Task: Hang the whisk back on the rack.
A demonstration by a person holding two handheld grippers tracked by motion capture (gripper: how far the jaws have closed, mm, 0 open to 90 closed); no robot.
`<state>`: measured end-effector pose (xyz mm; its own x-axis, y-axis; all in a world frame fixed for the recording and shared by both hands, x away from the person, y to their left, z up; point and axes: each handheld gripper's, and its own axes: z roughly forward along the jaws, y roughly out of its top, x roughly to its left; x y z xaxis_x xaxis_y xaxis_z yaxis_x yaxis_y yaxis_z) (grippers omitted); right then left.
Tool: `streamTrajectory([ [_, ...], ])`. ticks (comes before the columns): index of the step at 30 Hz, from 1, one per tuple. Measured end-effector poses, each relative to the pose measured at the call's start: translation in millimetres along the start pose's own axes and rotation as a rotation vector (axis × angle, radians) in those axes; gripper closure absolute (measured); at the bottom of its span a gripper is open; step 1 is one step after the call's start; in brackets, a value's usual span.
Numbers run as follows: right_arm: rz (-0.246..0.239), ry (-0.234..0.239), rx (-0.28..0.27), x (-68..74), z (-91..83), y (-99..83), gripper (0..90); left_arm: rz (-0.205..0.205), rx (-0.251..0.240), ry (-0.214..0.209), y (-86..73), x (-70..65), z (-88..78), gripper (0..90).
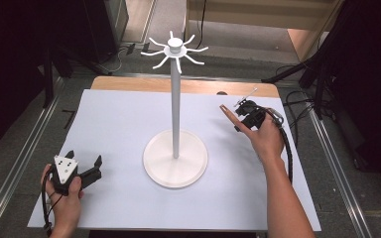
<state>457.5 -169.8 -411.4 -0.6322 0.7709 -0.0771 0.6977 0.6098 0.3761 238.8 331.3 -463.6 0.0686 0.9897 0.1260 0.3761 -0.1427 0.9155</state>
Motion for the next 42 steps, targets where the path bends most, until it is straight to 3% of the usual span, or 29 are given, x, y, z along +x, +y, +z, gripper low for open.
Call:
streamTrajectory([
  [12,-0.008,-0.005,-0.156,10.0,-35.5,-9.4,70.1,0.001,0.000,0.001,0.0,-0.1,0.0,13.6],
  [14,-0.005,-0.002,-0.168,10.6,-37.2,-10.1,70.1,0.001,0.000,0.001,0.0,-0.1,0.0,13.6],
  [15,-0.001,0.009,-0.203,12.1,-42.0,-12.5,70.1,0.001,-0.001,0.001,0.0,-0.1,0.0,13.6],
  [21,-0.002,0.013,-0.289,18.2,-51.6,-18.4,70.1,0.002,0.001,0.002,0.0,-0.4,-0.1,13.6],
  [25,-0.005,0.011,-0.321,21.7,-57.2,-20.1,70.1,0.003,0.001,0.002,0.0,-0.4,-0.2,13.6],
  [33,0.007,0.046,-0.431,29.4,-74.9,-25.0,70.1,0.002,0.001,0.002,0.0,-0.3,-0.2,13.6],
  [34,0.018,0.064,-0.465,31.7,-78.5,-26.7,70.1,0.002,0.001,0.002,0.0,-0.3,-0.2,13.6],
  [42,0.019,0.110,-0.555,40.1,-87.9,-30.2,70.1,0.002,-0.001,0.002,-0.1,-0.4,-0.2,13.6],
])
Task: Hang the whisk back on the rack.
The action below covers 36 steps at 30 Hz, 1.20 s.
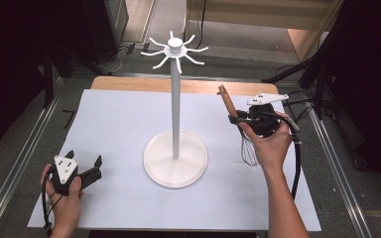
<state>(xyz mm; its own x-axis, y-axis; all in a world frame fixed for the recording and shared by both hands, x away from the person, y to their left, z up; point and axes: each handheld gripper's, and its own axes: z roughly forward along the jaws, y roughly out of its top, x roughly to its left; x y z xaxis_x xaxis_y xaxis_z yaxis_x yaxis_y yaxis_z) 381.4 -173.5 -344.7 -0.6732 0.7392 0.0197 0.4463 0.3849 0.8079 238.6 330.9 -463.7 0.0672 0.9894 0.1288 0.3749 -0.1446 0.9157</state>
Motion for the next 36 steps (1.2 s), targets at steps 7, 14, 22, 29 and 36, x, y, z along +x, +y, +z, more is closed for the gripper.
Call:
streamTrajectory([
  [7,0.014,0.038,-0.096,9.3,-10.7,1.1,70.1,0.001,0.001,0.001,0.1,-0.1,-0.1,13.6],
  [14,0.027,0.081,-0.191,16.7,-20.1,1.7,70.1,0.002,0.001,0.002,0.1,-0.1,-0.2,13.6],
  [22,0.003,0.108,-0.285,31.1,-28.8,5.1,70.1,0.002,0.001,0.001,0.1,-0.1,0.0,13.6],
  [29,-0.008,0.135,-0.363,41.7,-35.6,8.9,70.1,0.001,0.000,0.000,0.0,0.1,-0.1,13.6],
  [36,-0.018,0.178,-0.436,53.1,-41.1,13.6,70.1,-0.001,0.001,-0.001,0.1,0.2,0.0,13.6],
])
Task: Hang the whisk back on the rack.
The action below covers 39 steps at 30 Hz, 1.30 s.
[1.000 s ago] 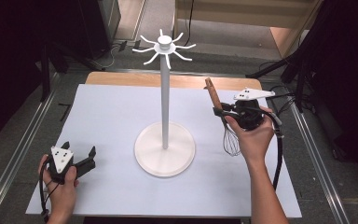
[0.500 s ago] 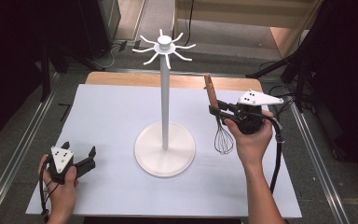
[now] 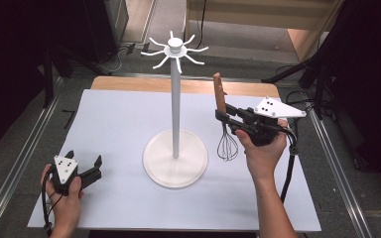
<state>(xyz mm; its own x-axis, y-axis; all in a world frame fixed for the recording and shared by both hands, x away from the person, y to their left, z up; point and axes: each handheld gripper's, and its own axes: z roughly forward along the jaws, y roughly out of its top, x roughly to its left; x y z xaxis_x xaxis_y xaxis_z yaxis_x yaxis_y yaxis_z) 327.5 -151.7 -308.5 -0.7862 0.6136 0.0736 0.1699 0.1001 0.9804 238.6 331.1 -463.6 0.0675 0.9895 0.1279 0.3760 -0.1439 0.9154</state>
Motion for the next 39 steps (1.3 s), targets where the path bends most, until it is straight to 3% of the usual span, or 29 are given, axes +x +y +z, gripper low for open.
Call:
streamTrajectory([
  [6,0.001,0.021,-0.046,6.7,-0.4,3.2,70.1,0.001,0.000,0.000,0.0,0.1,-0.1,13.6],
  [15,-0.017,0.040,-0.162,21.2,-4.3,13.4,70.1,0.001,0.001,-0.001,0.0,0.0,-0.2,13.6],
  [25,-0.035,0.058,-0.241,33.5,-8.5,23.9,70.1,0.001,0.000,-0.001,0.0,-0.2,0.0,13.6],
  [39,-0.061,0.083,-0.282,46.9,-6.2,37.3,70.1,0.001,0.000,-0.002,0.0,-0.2,0.0,13.6],
])
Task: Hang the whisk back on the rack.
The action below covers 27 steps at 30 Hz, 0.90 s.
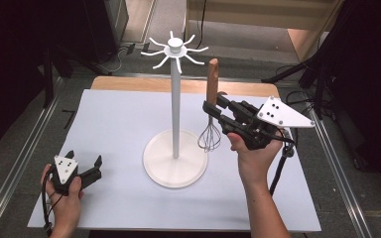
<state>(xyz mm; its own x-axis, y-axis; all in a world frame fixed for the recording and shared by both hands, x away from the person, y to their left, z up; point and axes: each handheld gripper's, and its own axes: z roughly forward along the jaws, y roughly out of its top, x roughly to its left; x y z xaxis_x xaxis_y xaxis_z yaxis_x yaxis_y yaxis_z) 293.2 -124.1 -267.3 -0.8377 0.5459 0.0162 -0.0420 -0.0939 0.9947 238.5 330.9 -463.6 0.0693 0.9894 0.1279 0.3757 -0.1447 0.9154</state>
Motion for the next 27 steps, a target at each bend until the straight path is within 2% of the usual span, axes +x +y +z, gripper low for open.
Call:
streamTrajectory([
  [13,-0.016,0.016,-0.008,3.2,9.6,5.8,70.0,0.001,0.001,-0.001,0.1,0.0,0.0,13.6],
  [18,-0.002,0.021,-0.001,4.1,13.2,5.3,70.0,0.000,0.000,-0.001,0.0,0.0,0.0,13.6],
  [27,-0.007,0.023,-0.009,4.4,19.3,5.6,70.1,0.000,0.000,-0.001,0.0,0.0,0.0,13.6],
])
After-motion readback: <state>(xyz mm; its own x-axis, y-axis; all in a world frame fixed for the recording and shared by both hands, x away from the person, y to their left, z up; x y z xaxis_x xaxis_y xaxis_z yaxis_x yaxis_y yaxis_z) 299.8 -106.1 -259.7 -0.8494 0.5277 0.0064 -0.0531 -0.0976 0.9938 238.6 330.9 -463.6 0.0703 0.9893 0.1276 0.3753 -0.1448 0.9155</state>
